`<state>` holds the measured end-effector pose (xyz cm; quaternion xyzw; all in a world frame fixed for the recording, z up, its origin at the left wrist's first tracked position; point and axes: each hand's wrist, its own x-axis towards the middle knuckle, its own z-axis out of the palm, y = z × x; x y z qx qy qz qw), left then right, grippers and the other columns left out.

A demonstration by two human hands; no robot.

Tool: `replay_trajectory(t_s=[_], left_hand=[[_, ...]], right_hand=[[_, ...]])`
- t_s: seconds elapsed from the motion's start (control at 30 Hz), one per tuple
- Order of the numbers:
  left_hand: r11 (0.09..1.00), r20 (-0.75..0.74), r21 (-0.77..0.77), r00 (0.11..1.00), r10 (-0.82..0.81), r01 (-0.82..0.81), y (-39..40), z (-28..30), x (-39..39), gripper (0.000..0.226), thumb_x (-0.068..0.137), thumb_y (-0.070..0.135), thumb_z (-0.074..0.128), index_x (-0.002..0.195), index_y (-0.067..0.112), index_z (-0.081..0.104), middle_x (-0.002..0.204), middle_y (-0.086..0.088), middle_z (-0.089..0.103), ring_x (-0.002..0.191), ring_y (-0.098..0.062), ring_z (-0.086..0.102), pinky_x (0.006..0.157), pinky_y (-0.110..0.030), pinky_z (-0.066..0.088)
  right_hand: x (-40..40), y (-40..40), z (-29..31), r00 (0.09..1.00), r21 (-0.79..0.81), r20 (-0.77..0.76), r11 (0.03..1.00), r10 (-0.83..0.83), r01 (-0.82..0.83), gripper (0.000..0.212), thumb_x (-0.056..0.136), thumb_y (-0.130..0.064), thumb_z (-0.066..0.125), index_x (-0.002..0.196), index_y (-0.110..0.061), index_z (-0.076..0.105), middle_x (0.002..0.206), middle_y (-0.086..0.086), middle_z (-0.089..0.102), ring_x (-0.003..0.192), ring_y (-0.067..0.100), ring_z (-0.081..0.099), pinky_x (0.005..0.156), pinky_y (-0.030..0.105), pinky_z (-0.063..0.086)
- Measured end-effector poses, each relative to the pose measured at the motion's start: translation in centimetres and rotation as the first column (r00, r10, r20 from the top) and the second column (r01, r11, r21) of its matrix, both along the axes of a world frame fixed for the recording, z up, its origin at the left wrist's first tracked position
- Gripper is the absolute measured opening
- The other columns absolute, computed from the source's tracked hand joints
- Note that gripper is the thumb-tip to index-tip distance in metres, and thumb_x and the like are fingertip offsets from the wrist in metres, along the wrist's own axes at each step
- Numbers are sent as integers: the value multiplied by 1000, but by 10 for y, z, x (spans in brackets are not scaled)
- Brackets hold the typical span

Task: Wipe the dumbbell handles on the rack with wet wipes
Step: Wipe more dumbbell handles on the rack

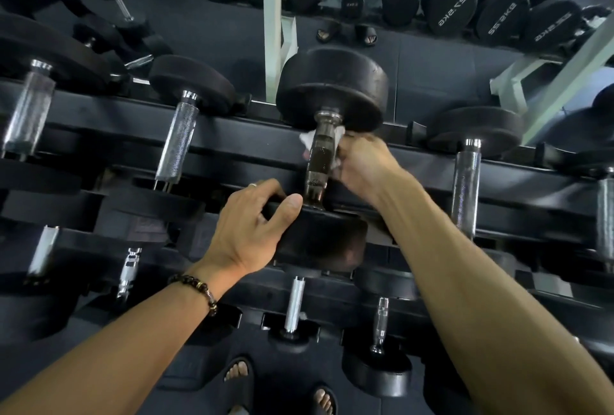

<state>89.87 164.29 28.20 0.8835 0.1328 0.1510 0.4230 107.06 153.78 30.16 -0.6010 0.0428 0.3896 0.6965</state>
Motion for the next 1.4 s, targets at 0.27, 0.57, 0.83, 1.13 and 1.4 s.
replay_trajectory(t_s=[0.27, 0.57, 0.83, 1.13, 1.4], left_hand=[[1000, 2, 2, 1000, 2, -2, 0, 0, 1, 38, 87, 63, 38, 64, 34, 42, 58, 12, 45, 58, -8, 46, 58, -26, 33], [1000, -17, 23, 1000, 4, -4, 0, 0, 0, 38, 87, 64, 35, 65, 34, 41, 59, 11, 45, 59, -9, 47, 59, -24, 32], [1000, 0, -4, 1000, 2, -2, 0, 0, 0, 37, 88, 62, 38, 64, 34, 41, 55, 12, 43, 56, -8, 45, 58, -25, 33], [999, -15, -33, 1000, -16, 16, 1, 1, 1, 33, 85, 60, 38, 64, 34, 42, 58, 11, 45, 58, -9, 47, 57, -25, 34], [997, -12, -67, 999, -38, 37, 2, 0, 2, 39, 84, 61, 38, 65, 28, 45, 60, 11, 48, 64, -7, 49, 58, -27, 36]], right_hand=[[1, -20, 2, 966, -154, 106, 964, 236, -218, 23, 100, -5, 47, 113, 3, 65, 112, 15, 72, 103, 27, 69, 95, 42, 55], [-16, -43, -10, 786, -427, 133, 751, 604, -504, 16, 88, -4, 62, 75, -8, 70, 65, 2, 67, 56, 12, 57, 54, 20, 45], [-11, -33, -2, 868, -336, 73, 832, 490, -441, 30, 79, 21, 49, 89, 5, 71, 75, 14, 71, 62, 13, 59, 51, 20, 44], [-8, -9, 2, 929, -378, 331, 925, 168, -33, 16, 86, -7, 66, 72, -10, 75, 62, -1, 67, 66, 16, 60, 67, 30, 52], [-21, -25, 25, 836, -612, 367, 783, 407, -112, 10, 82, 0, 64, 77, 0, 73, 61, 5, 60, 54, 9, 51, 56, 24, 44]])
